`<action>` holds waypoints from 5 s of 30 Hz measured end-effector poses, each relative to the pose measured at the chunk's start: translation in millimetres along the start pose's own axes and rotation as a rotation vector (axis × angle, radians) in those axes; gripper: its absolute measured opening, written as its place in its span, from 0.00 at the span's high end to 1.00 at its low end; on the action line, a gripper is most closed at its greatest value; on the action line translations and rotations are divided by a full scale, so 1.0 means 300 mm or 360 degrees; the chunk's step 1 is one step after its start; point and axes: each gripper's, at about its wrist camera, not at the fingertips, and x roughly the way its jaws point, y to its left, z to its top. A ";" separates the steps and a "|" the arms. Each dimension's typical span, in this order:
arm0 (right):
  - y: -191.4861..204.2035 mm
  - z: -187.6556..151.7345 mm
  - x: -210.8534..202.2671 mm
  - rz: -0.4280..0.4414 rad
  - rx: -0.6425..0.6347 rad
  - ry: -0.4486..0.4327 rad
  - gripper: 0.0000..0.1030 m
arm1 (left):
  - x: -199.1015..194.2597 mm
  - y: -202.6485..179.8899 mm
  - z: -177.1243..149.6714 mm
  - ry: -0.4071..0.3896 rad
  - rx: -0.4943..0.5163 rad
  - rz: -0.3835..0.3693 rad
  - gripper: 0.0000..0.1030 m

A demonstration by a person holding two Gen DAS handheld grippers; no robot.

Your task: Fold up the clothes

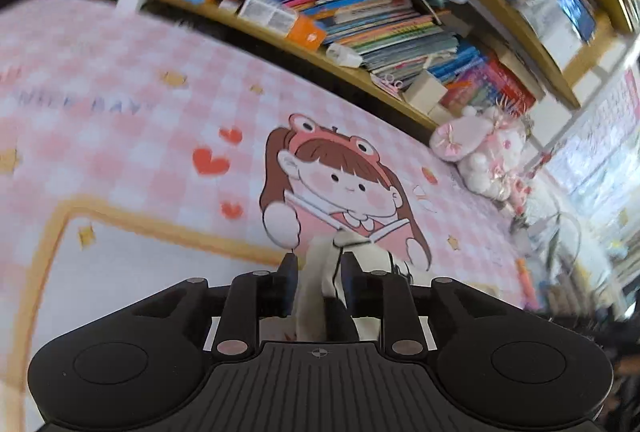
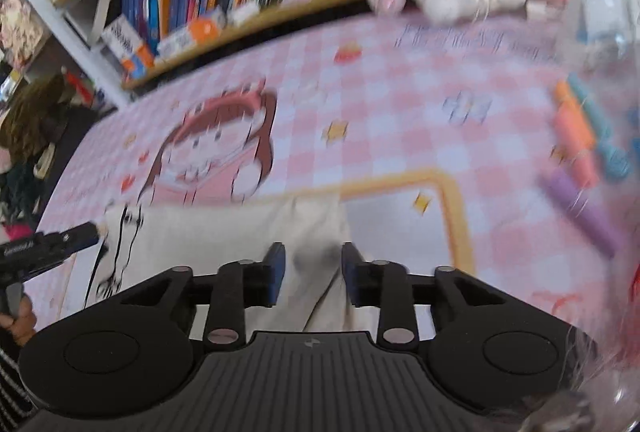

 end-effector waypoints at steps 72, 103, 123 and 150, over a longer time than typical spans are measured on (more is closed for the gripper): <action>-0.010 -0.241 -0.074 -0.0056 0.0483 0.0076 0.55 | -0.074 -0.009 -0.176 0.0225 -0.0314 0.0072 0.52; -0.054 -0.189 -0.017 0.0056 0.0501 0.0152 0.57 | -0.030 0.018 -0.180 0.0248 -0.0473 -0.0021 0.63; -0.039 -0.126 -0.010 0.0200 0.0295 0.0168 0.83 | -0.045 -0.040 -0.180 0.0173 -0.0512 -0.0007 0.83; -0.128 -0.008 -0.027 0.0324 0.0139 0.0157 0.84 | -0.029 -0.203 -0.153 0.0080 -0.0508 0.0090 0.83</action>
